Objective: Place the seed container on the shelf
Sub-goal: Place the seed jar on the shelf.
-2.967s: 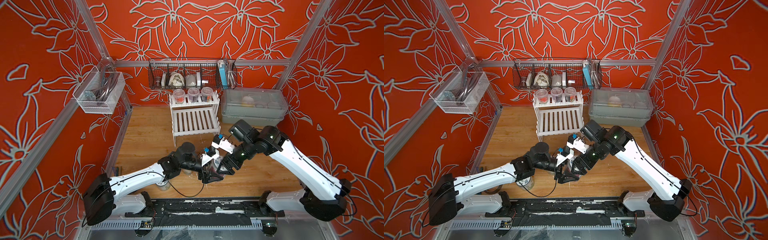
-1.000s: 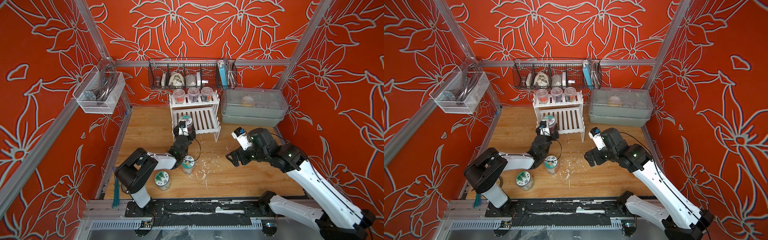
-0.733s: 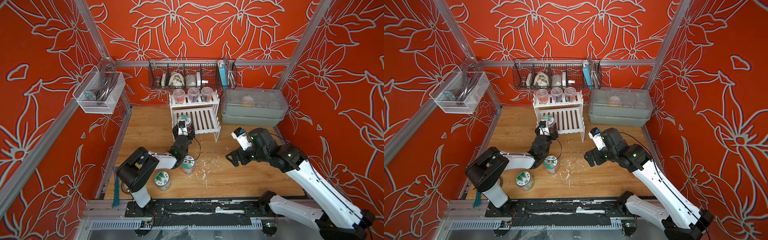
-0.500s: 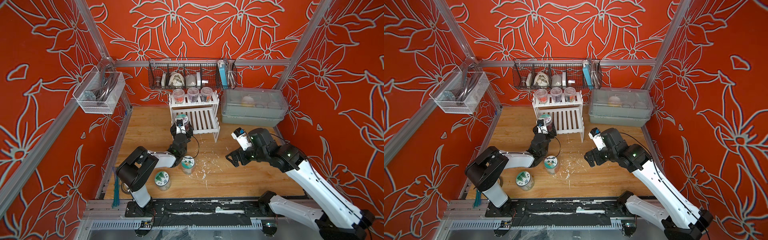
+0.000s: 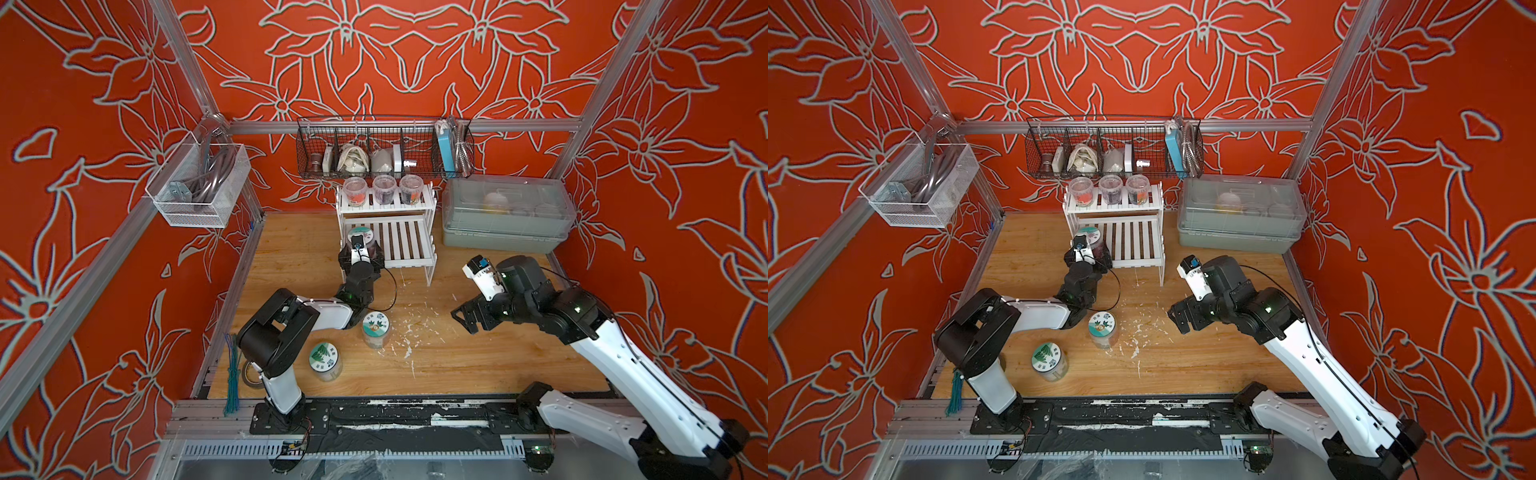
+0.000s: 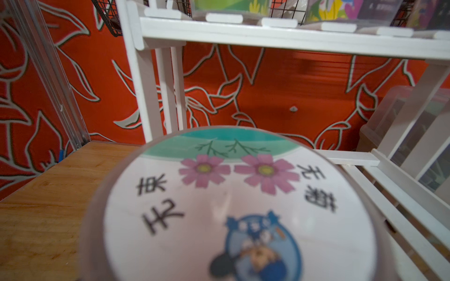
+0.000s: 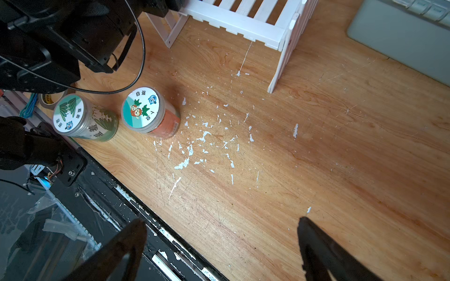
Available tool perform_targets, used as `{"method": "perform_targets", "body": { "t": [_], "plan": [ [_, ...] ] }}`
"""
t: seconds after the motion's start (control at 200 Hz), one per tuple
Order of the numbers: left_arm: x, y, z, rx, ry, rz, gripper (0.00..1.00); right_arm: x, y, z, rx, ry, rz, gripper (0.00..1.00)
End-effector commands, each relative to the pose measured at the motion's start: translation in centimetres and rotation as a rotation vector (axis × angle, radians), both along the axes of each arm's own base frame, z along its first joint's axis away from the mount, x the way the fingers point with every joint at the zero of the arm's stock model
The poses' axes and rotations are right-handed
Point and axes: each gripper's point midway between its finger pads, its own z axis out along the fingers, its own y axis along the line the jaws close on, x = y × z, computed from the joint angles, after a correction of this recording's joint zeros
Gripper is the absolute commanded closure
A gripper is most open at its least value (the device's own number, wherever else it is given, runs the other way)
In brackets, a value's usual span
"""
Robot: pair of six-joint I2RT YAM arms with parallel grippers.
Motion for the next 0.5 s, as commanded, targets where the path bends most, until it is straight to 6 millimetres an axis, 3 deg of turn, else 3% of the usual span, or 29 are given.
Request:
{"method": "perform_targets", "body": {
  "t": [0.0,0.28,0.495],
  "plan": [
    [0.57,0.32,0.35,-0.031,-0.019,0.018,0.10,-0.10,0.06,-0.05,0.003,0.002,0.015,0.00],
    [1.02,0.12,0.33,-0.017,-0.003,0.022,0.02,-0.19,0.13,-0.21,0.008,0.011,0.018,0.00],
    [1.01,0.19,0.60,-0.022,-0.002,0.022,0.02,-0.25,0.17,-0.27,0.008,0.015,0.023,0.01]
  ]
}}
